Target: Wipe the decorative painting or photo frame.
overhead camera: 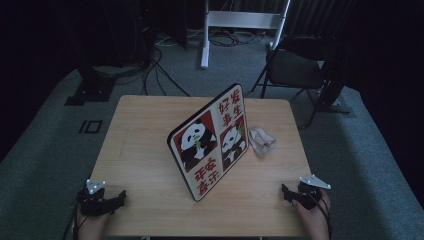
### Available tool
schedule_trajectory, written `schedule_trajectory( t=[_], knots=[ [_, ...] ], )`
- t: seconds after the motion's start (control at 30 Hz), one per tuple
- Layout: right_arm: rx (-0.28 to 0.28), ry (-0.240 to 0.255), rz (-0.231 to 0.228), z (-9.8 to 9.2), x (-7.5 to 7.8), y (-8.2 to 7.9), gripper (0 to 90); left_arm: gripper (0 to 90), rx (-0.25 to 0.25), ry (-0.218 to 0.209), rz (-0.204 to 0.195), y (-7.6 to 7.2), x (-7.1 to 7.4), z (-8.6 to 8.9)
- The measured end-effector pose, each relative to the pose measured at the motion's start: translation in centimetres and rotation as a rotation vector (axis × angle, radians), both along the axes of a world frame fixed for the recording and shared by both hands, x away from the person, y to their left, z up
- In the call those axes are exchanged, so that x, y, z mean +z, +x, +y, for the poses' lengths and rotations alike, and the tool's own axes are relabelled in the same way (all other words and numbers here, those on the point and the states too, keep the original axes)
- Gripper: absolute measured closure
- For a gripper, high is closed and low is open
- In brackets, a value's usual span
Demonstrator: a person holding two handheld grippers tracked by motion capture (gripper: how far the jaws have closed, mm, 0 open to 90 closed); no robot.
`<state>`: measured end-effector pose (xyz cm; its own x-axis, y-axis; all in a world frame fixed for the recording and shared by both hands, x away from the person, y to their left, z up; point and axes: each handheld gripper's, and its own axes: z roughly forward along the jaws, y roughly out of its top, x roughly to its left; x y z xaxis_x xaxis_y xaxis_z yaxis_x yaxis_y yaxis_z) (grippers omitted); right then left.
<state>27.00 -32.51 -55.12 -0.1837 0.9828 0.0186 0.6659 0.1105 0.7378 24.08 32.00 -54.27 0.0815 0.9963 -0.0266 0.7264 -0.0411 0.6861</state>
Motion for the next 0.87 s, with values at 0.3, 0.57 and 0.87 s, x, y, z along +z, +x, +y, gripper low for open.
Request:
schedule_trajectory(
  t=[0.3,0.57,0.87],
  knots=[
    [0.005,-0.002,0.004,0.03,-0.04,0.16,18.9,2.9,0.045,0.035,-0.011,0.68,-0.47,-0.26],
    [0.002,-0.004,0.010,0.07,-0.06,0.30,16.0,2.8,0.067,0.036,-0.008,0.93,-0.46,-0.17],
    [0.003,-0.004,0.011,0.09,-0.06,0.32,15.1,2.8,0.066,0.035,-0.008,0.93,-0.46,-0.17]
  ],
)
